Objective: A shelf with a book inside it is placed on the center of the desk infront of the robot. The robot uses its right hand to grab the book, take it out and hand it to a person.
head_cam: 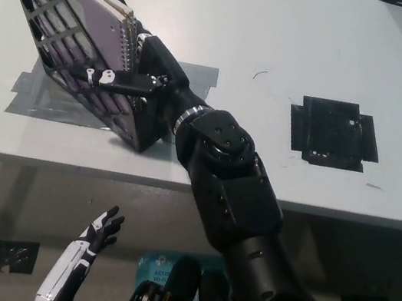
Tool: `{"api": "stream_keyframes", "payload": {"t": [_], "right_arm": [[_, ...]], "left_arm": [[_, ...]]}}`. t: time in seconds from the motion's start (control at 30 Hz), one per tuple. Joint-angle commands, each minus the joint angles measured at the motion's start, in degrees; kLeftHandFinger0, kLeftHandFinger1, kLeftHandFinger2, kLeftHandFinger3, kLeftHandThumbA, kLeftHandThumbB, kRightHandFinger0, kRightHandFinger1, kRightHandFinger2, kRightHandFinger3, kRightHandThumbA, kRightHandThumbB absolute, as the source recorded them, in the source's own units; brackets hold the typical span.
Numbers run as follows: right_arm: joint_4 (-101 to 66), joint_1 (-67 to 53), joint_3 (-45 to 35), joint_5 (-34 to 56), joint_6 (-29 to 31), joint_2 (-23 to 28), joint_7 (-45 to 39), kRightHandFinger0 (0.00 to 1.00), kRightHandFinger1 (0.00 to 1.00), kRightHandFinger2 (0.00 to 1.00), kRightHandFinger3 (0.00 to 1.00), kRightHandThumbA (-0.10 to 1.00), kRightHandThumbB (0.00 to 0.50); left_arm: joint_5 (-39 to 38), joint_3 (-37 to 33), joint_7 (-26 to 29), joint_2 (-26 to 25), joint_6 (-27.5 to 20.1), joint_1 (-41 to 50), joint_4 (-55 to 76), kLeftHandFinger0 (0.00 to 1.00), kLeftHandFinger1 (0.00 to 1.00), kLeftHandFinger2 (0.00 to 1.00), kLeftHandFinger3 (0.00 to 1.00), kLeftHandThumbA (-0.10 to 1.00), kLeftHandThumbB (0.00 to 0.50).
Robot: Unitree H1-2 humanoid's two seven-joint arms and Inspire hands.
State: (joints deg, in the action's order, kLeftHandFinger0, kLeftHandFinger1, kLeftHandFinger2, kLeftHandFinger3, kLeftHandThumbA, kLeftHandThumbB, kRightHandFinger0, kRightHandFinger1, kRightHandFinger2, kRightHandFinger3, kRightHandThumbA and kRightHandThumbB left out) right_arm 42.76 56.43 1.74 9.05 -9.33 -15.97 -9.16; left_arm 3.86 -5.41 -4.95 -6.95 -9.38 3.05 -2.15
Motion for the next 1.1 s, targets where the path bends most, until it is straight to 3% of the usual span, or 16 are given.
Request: {"api": "stream_keyframes", "payload": {"t": [0.0, 0.4, 0.47, 0.5, 0.53, 0.57, 0.6, 0.63, 0.67, 0.7, 0.73, 0.8, 0.83, 0.9, 0.93, 1.07], "right_arm": [[0.86, 4.85, -1.1, 2.15, 3.96, -1.96, -1.66, 1.0, 1.0, 1.0, 1.0, 0.95, 0.408], [4.17, 6.72, 0.1, -0.05, 7.62, -1.18, -1.79, 1.0, 1.0, 1.0, 1.0, 0.98, 0.41], [4.79, 6.9, 1.02, -1.54, 8.72, -0.88, -0.9, 1.0, 1.0, 1.0, 1.0, 0.98, 0.356], [5.27, 7.63, 2.22, -3.52, 8.41, -0.33, 0.5, 1.0, 1.0, 1.0, 1.0, 0.92, 0.209], [5.68, 8.06, 2.56, -4.11, 8.13, -0.21, 0.97, 1.0, 1.0, 1.0, 1.0, 0.88, 0.208], [5.83, 8.32, 2.78, -4.51, 7.41, -0.13, 1.51, 0.84, 0.92, 0.99, 1.0, 0.82, 0.161], [6.32, 8.93, 4.19, -6.52, 6.46, 0.33, 2.71, 0.41, 0.54, 0.61, 0.65, 0.82, 0.08], [6.86, 9.62, 5.42, -8.22, 5.32, 0.69, 3.54, 0.13, 0.23, 0.27, 0.34, 0.82, 0.049], [7.25, 10.1, 6.27, -9.32, 4.61, 0.93, 4.07, 0.03, 0.06, 0.13, 0.2, 0.81, 0.037], [7.58, 10.48, 8.26, -11.76, 3.88, 1.25, 5.37, 0.01, 0.01, 0.03, 0.05, 0.82, 0.019], [7.57, 10.34, 9.28, -12.62, 3.61, 1.35, 5.29, 0.0, 0.0, 0.04, 0.0, 0.93, 0.016], [7.66, 10.36, 9.81, -12.53, 3.28, 1.42, 5.36, 0.0, 0.02, 0.09, 0.01, 0.95, 0.003], [7.43, 10.1, 10.06, -12.67, 3.17, 1.47, 5.58, 0.0, 0.1, 0.25, 0.08, 1.0, 0.004], [7.43, 9.7, 9.98, -12.54, 3.97, 1.51, 6.05, 0.0, 0.18, 0.42, 0.19, 1.0, 0.016], [7.93, 9.67, 9.58, -12.21, 5.25, 1.47, 6.28, 0.0, 0.26, 0.54, 0.33, 1.0, 0.004], [7.3, 9.24, 8.89, -12.17, 5.51, 1.41, 7.38, 0.0, 0.29, 0.58, 0.45, 1.0, 0.0]], "left_arm": [[0.14, -0.03, -0.57, -0.23, 0.73, -0.42, 2.06, 1.0, 1.0, 1.0, 1.0, 1.0, 0.247], [0.02, -0.13, -0.67, -0.24, 1.3, -0.94, 2.22, 1.0, 1.0, 1.0, 1.0, 1.0, 0.268], [0.03, -0.16, -0.68, -0.26, 1.3, -1.0, 2.16, 1.0, 1.0, 1.0, 1.0, 1.0, 0.264], [-0.06, -0.07, -0.69, -0.29, 1.38, -1.4, 2.05, 1.0, 1.0, 1.0, 1.0, 1.0, 0.265], [0.02, 0.0, -0.63, -0.38, 1.34, -1.52, 2.05, 1.0, 1.0, 1.0, 1.0, 1.0, 0.265], [0.17, 0.01, -0.58, -0.44, 1.28, -1.56, 2.05, 1.0, 1.0, 1.0, 1.0, 1.0, 0.265], [0.33, 0.04, -0.5, -0.53, 1.2, -1.65, 2.04, 1.0, 1.0, 1.0, 1.0, 1.0, 0.266], [0.3, 0.13, -0.48, -0.6, 1.09, -1.8, 2.04, 1.0, 1.0, 1.0, 1.0, 1.0, 0.267], [0.25, 0.19, -0.47, -0.65, 1.02, -1.91, 2.03, 1.0, 1.0, 1.0, 1.0, 1.0, 0.267], [0.16, 0.25, -0.46, -0.65, 0.95, -2.01, 2.0, 1.0, 1.0, 1.0, 1.0, 1.0, 0.275], [-0.18, 0.3, -0.56, -0.6, 0.84, -2.15, 1.86, 1.0, 1.0, 1.0, 1.0, 1.0, 0.288], [-0.66, 0.37, -0.71, -0.53, 0.69, -2.34, 1.71, 1.0, 1.0, 1.0, 1.0, 1.0, 0.289], [-0.55, 0.3, -0.66, -0.49, 0.46, -2.43, 1.57, 1.0, 1.0, 1.0, 1.0, 1.0, 0.288], [-0.51, 0.18, -0.75, -0.51, 0.51, -2.62, 1.58, 1.0, 1.0, 1.0, 1.0, 1.0, 0.283], [-0.51, 0.18, -0.82, -0.62, 0.75, -2.8, 1.66, 1.0, 1.0, 1.0, 1.0, 1.0, 0.284], [-0.31, 0.3, -0.61, -0.68, 1.14, -2.99, 1.89, 1.0, 1.0, 1.0, 1.0, 1.0, 0.294]]}}
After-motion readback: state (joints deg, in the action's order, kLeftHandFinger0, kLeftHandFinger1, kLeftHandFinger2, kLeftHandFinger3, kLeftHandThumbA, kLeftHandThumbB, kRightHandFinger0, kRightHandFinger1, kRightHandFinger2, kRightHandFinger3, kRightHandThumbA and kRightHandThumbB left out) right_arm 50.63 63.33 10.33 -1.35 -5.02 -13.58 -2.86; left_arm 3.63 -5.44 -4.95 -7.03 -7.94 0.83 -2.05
